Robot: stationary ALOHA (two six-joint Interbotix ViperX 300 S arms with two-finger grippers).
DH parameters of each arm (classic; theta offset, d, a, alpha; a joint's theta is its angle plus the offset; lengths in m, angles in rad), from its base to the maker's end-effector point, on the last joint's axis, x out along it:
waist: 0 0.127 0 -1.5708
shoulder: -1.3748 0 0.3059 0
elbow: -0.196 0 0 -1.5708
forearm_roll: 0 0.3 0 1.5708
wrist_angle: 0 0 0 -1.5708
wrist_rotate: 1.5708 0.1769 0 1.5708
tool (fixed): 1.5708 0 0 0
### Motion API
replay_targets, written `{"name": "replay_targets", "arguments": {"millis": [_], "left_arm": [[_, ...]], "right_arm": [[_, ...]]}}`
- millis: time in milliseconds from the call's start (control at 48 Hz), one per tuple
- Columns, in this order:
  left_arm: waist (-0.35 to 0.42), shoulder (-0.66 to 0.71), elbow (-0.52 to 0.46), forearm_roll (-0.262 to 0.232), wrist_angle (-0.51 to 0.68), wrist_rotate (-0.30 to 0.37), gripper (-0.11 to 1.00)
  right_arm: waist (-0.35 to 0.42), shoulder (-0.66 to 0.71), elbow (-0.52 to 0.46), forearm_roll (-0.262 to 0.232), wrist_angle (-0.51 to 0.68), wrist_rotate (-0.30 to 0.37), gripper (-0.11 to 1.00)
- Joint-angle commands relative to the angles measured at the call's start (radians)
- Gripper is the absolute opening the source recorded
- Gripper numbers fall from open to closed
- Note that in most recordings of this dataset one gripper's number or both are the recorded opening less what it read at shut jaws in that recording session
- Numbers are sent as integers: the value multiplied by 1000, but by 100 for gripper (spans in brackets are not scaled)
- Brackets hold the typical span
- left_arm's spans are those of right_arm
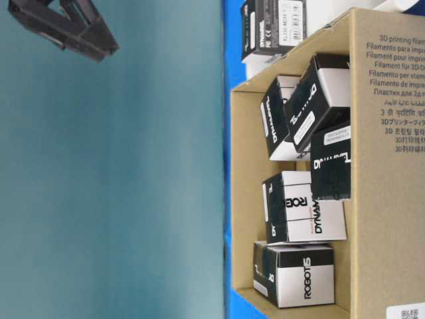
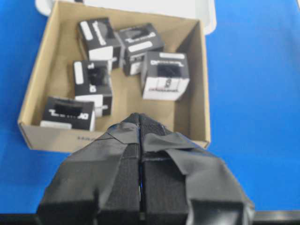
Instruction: Pick a box that is randomly placed inside the cardboard box.
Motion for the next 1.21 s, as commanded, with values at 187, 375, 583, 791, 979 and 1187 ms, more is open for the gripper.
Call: {"name": "replay_targets", "arguments": {"millis": [187, 375, 583, 791, 979, 1187], "left_arm": [[2, 3, -17, 3, -9, 0, -7], [2, 3, -17, 3, -9, 0, -7], [2, 3, -17, 3, -9, 0, -7], [2, 3, -17, 3, -9, 0, -7], [2, 3, -17, 3, -9, 0, -7], [2, 5, -17, 3, -9, 0, -7]], "right_arm": [[34, -97, 57, 63, -164, 3, 99], [49, -167, 101, 81, -222, 2, 99], [51, -233, 129, 81, -221, 3, 99], [51, -284, 146, 81, -221, 3, 99], [51, -318, 158, 83, -219, 2, 99], [51, -341, 169, 81, -219, 3, 99]]}}
